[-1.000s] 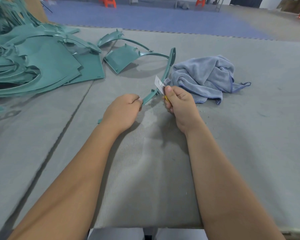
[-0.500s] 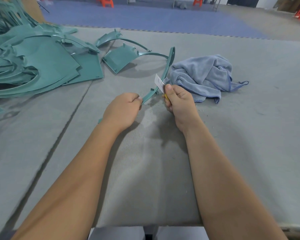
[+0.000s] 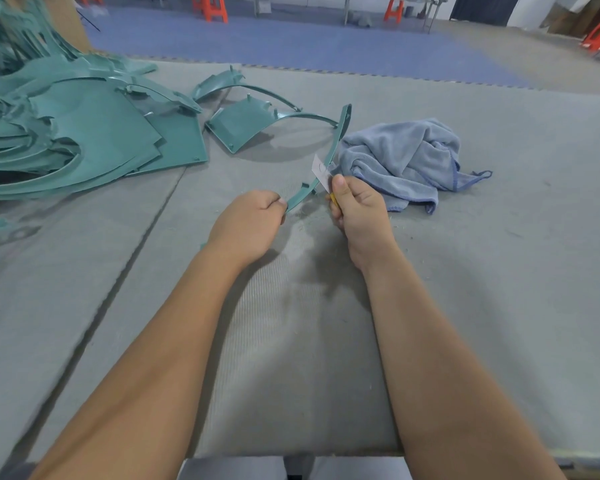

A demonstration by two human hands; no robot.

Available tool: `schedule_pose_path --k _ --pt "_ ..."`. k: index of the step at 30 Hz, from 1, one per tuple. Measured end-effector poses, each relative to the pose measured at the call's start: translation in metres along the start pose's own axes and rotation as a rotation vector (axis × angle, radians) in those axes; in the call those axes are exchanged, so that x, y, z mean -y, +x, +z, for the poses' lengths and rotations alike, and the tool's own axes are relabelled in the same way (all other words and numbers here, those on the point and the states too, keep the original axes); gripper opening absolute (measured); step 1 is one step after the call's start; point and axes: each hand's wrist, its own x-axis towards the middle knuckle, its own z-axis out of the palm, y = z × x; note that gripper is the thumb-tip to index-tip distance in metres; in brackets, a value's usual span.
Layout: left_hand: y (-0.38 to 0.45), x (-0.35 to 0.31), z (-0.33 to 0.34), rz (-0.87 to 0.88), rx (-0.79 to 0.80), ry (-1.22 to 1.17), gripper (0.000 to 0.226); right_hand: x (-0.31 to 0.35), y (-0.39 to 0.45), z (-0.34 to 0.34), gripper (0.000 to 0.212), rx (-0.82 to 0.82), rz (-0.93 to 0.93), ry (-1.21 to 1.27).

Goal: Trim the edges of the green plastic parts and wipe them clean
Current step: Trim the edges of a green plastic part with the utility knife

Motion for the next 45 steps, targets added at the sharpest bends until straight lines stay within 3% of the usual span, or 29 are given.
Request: schedule_pose_path --k 2,4,6,14,18,24,28,35,40,45 --pt "-0.001 0.003 -0.001 0.003 0.009 0.029 0.035 0.002 0.002 -0.001 0.043 -0.093 0.039 0.104" --pt "-0.002 0.009 -0.005 0.001 0.03 0.074 0.035 0.004 0.006 -0.009 0.032 -0.234 0.129 0.381" --pt "-0.002 0.016 -0.01 -0.009 0.016 0.056 0.035 0.004 0.008 -0.014 0.027 -0.262 0.139 0.469" --pt "-0.005 0.021 -0.011 0.051 -0.159 0.057 0.038 0.005 0.008 -0.009 0.029 -0.186 0.137 0.345" --pt "-0.008 0.022 -0.014 0.151 -0.134 0.104 0.037 0.005 0.004 -0.003 0.032 -0.083 0.137 0.203" --pt "0.0 0.021 -0.01 0.265 -0.342 0.282 0.025 0.008 -0.005 0.008 0.03 -0.011 0.103 0.018" --pt "-0.003 0.02 -0.008 0.195 -0.341 0.279 0.017 0.013 -0.009 0.019 0.03 0.029 0.039 -0.071" --pt "-0.005 0.015 -0.004 0.223 -0.393 0.267 0.029 0.027 -0.016 0.038 0.03 0.141 -0.013 -0.079" --pt "-0.006 0.015 -0.002 0.267 -0.419 0.218 0.035 0.036 -0.012 0.037 0.031 0.197 0.048 -0.178" --pt "-0.008 0.016 0.0 0.305 -0.457 0.209 0.039 0.042 -0.008 0.029 0.036 0.17 0.033 -0.254"
